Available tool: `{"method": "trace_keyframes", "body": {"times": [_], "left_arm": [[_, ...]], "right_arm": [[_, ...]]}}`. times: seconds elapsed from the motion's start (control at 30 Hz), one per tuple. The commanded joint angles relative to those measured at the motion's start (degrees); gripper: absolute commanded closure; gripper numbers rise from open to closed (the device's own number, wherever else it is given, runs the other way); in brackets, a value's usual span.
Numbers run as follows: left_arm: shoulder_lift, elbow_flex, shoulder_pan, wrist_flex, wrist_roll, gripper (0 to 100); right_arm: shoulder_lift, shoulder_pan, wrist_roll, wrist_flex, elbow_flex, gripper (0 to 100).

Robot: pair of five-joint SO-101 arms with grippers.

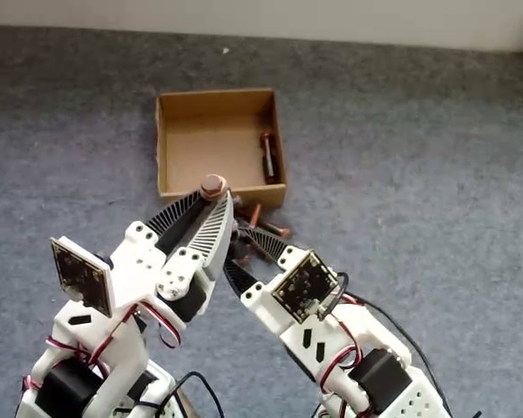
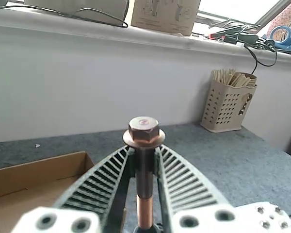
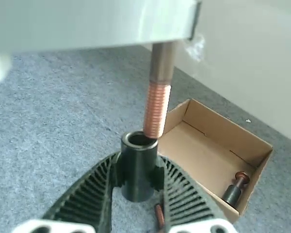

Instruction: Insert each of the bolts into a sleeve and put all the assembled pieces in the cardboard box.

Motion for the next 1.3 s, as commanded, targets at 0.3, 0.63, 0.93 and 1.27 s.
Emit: {"method": "trace_keyframes", "body": {"times": [0.3,0.63,0.93,1.27], "left_arm": [[-0.22,0.75,1.1,1.32,0.35,100],[-8.13,6.46,0.84,0.97,0.09,100],[-10.33,11.38,1.54,1.23,-6.15,99],[-10.07,8.66,1.36,9.85,-8.79,83]], "right_arm": [[-0.92,4.0,0.26,-2.59,-1.19,99.2],[-0.92,4.44,0.26,-2.59,-1.01,99.2],[-1.01,4.53,0.53,-2.59,-1.36,99.2],[-1.01,4.53,0.53,-2.59,-1.1,99.2]]}}
